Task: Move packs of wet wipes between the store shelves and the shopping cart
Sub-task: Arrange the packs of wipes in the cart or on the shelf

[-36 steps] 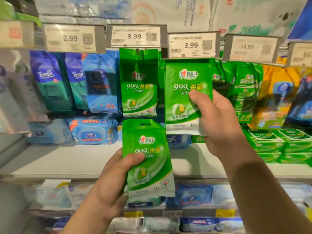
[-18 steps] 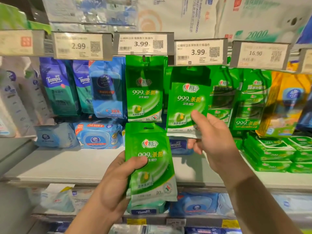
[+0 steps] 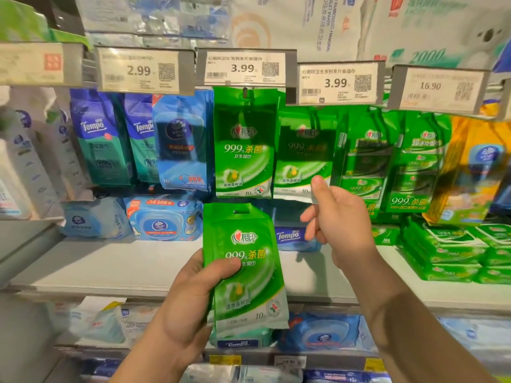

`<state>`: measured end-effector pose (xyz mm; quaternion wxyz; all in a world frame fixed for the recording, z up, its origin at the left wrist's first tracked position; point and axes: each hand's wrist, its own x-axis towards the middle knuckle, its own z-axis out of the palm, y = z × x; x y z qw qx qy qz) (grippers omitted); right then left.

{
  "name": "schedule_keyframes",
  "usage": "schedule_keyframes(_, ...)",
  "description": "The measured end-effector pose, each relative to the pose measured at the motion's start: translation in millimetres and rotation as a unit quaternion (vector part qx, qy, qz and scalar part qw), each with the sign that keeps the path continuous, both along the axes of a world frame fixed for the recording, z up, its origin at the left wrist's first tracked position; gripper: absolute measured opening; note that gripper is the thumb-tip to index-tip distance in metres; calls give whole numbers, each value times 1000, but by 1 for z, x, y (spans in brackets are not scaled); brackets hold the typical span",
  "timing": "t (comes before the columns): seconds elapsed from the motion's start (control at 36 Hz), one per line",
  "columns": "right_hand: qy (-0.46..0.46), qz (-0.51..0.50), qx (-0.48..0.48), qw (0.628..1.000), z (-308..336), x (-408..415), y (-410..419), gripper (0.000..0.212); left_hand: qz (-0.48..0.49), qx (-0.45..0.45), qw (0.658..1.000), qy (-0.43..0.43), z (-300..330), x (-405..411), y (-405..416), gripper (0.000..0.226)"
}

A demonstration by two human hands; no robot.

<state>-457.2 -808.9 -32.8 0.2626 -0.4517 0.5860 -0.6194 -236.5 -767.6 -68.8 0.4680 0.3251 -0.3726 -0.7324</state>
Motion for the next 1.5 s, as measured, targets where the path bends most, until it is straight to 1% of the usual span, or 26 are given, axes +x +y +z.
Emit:
schedule_keyframes(0.14,-15,-13,13,1000,6,3,-9,50,7,10,1000,16,-4,0,2,57)
schedule_keyframes(0.25,-21,-29,33,999,4,5,-11,58,12,5,999,32,-4,-2,3,72)
schedule_keyframes(0.31,-39,-22,59,997,1,4,-9,57,14,-8,999,37,-5,-2,3,66)
schedule_keyframes(0.36,-78,-1,88,993,-5,3,-5,49,13,-13,999,35,-6,-3,3,58)
schedule_keyframes(0.44,-103,24,133,985,-17,3,2,43,6,-7,999,30,-8,-4,3,60)
schedule_keyframes(0.5,-104,44,154,982,-27,5,10,43,5,-6,1000,25,-10,-5,2,57)
schedule_keyframes(0.58,-115,95,154,977,-40,7,27,48,-7,-4,1000,22,-14,-6,1,56)
schedule_keyframes(0.64,-90,126,171,973,-47,9,39,50,-9,-2,1000,20,-14,-9,0,57)
schedule_keyframes(0.72,-52,193,184,962,-52,15,54,51,-17,-4,1000,24,-13,-13,0,68)
schedule_keyframes(0.75,-42,207,186,960,-53,17,58,51,-20,-6,999,25,-13,-15,0,65)
schedule_keyframes(0.78,-30,221,186,957,-53,19,63,56,-24,-6,999,25,-14,-16,0,60)
schedule_keyframes(0.81,-24,236,179,955,-55,21,66,66,-27,-5,999,22,-14,-17,-1,56)
schedule_keyframes(0.83,-17,246,165,955,-58,20,69,77,-31,-4,999,20,-14,-18,-1,53)
schedule_keyframes(0.86,-18,253,157,954,-58,20,71,82,-32,-4,999,18,-15,-20,-2,52)
schedule_keyframes(0.89,-19,261,145,954,-57,20,73,76,-34,-5,999,17,-15,-22,-2,52)
schedule_keyframes(0.94,-11,269,125,955,-53,20,77,46,-30,-9,999,12,-14,-25,-2,50)
schedule_keyframes(1.0,3,264,121,957,-54,19,77,29,-21,-17,1000,1,-14,-27,-1,49)
schedule_keyframes(1.06,0,255,121,959,-55,18,77,21,-13,-26,999,-17,-13,-28,-1,52)
schedule_keyframes(1.14,23,247,129,960,-54,16,78,28,-4,-34,998,-48,-11,-29,0,59)
schedule_keyframes(1.19,5,247,130,960,-54,14,78,25,2,-34,998,-45,-9,-29,0,55)
schedule_keyframes(1.28,-20,236,112,965,-54,10,77,32,5,-27,999,-37,-7,-29,-1,49)
schedule_keyframes(1.33,-39,183,105,977,-56,8,76,32,9,-22,999,-37,-6,-27,-2,49)
schedule_keyframes(1.36,-56,157,102,981,-59,6,76,36,12,-19,999,-34,-7,-26,-3,49)
schedule_keyframes(1.42,-97,113,70,986,-58,6,73,45,18,-16,999,-27,-6,-23,-5,50)
schedule_keyframes(1.5,-110,40,25,993,-54,2,71,47,25,-15,999,-23,-6,-19,-6,52)
